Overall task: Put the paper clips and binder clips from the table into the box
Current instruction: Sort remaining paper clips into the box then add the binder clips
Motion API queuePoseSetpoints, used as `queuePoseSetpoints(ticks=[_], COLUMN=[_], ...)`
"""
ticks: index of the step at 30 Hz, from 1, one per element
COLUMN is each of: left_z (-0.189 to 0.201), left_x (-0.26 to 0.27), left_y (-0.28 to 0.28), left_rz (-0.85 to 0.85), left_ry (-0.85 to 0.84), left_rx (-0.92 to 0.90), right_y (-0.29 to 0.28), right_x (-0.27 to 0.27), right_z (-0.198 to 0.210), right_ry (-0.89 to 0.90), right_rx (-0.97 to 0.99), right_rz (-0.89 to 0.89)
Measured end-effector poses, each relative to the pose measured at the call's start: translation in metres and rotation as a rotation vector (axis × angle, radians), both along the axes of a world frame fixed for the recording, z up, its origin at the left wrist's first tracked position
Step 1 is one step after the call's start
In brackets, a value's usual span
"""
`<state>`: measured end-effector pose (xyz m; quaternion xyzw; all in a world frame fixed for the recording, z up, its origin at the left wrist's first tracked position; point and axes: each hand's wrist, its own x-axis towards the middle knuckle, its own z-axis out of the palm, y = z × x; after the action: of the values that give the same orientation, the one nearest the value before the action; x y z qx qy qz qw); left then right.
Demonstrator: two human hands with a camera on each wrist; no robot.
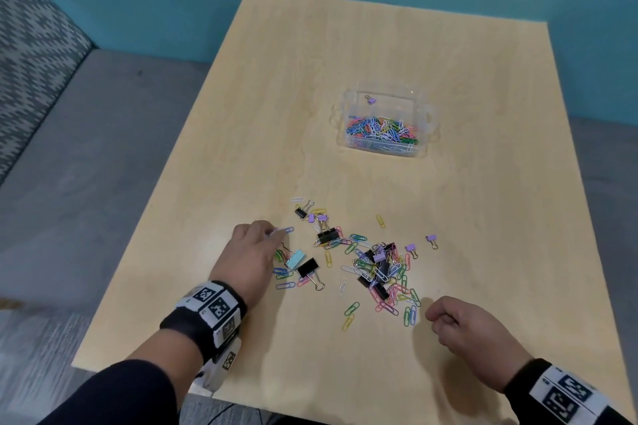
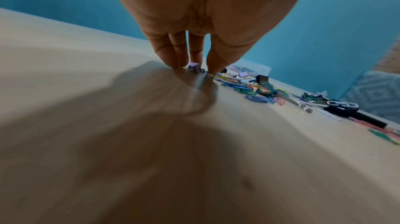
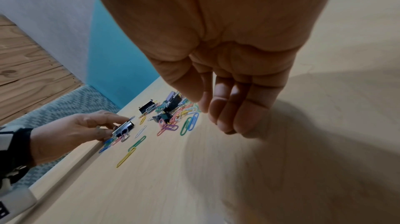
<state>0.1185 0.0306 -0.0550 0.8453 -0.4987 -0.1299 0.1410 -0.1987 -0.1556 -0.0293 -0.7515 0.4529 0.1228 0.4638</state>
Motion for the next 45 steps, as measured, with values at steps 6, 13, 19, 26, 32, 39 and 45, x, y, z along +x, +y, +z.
queuePoseSetpoints(ticks=[6,13,19,26,32,39,45], left_z=[-0.001,0.001,0.002,0.003,0.002,0.011,0.007], left_x=[-0.005,-0.024,0.001,-0.004,0.008,0.025,-0.004], left_y=[0.001,-0.004,-0.007,0.021,0.02,0.0,0.003], left_rz=[0.193,0.102,0.257,0.07,0.137,0.322,-0.126], left_ry=[0.183,0.033,0.112,0.068,0.162,0.114,-0.1], left_rx=[-0.058,0.04,-0.028,-0.057,-0.031,0.035,-0.047], right_y=[0.001,0.002,0.003,0.004,0.004,0.006,0.007], right_x=[-0.003,-0.008,-0.008,-0.013,-0.011,-0.01,-0.013], right_z=[0.002,0.001,-0.002,-0.004,-0.004,-0.001,-0.001], right_ry=[0.006,0.016,0.007,0.0,0.015,0.031,0.029], right_rx=[0.016,0.02,0.011,0.02,0.005,-0.014,-0.008], right_rz=[-0.015,0.003,0.01,-0.007,0.008,0.026,0.021])
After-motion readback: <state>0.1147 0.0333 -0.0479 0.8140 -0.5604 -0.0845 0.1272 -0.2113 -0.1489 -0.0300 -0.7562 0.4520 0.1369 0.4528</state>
